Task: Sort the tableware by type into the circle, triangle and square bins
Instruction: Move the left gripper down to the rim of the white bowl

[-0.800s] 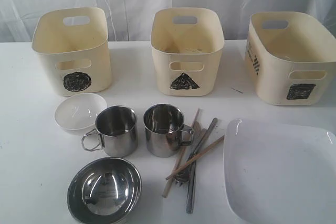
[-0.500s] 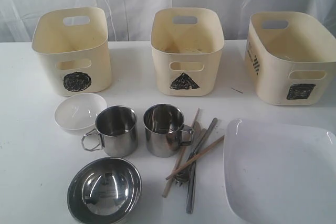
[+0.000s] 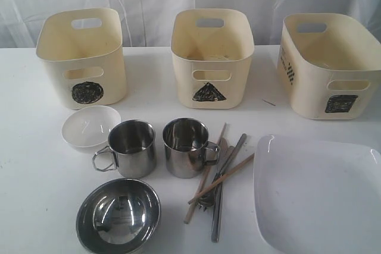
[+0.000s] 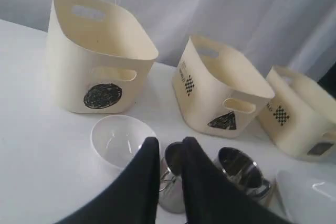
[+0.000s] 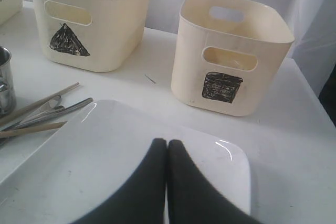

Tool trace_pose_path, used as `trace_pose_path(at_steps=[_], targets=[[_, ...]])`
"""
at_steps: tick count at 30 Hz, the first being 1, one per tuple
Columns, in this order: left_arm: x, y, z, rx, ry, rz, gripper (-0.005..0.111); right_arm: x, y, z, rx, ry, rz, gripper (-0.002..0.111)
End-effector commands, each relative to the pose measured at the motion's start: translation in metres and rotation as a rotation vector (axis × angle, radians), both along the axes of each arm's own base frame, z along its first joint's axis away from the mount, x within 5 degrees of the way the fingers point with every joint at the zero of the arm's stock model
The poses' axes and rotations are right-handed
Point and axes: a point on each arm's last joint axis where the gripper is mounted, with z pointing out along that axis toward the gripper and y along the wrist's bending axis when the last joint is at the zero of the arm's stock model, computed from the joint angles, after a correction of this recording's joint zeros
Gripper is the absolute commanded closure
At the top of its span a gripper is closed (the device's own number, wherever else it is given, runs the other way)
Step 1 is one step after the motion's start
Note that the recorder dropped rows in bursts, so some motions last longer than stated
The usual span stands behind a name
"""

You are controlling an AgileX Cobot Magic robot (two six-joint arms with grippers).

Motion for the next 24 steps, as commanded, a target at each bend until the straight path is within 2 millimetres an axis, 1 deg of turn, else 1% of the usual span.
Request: trace_pose_path(at_steps=[1,4,7,8,10,14,19,24], targets=[[0.017,-0.007,0.023,0.21,0.075,-0.049,0.083,0.0,0.0,-0.002,-0.003,-0.005,0.004,0.108],[0.035,-0.013,0.031,0.284,0.169,-0.08,0.075,0.0,0.0,-0.002,-0.003,-0.005,0.004,0.108],[0.052,-0.02,0.036,0.325,0.276,-0.106,0.057,0.0,0.0,-0.002,-0.003,-0.005,0.004,0.108],[0.058,-0.022,0.035,0.347,0.308,-0.118,0.049,0.0,0.0,-0.002,-0.003,-0.005,0.004,0.108],[0.067,-0.025,0.034,0.369,0.352,-0.13,0.043,0.0,0.0,-0.002,-0.003,-0.005,0.004,0.108],[0.09,-0.031,0.021,0.453,0.426,-0.152,0.043,0.0,0.0,-0.002,-0.003,-0.005,0.004,0.108],[0.111,-0.037,0.001,0.488,0.542,-0.164,0.043,0.0,0.0,-0.002,-0.003,-0.005,0.004,0.108],[0.127,-0.041,-0.007,0.485,0.529,-0.146,0.043,0.0,0.0,-0.002,-0.003,-0.005,0.004,0.108]])
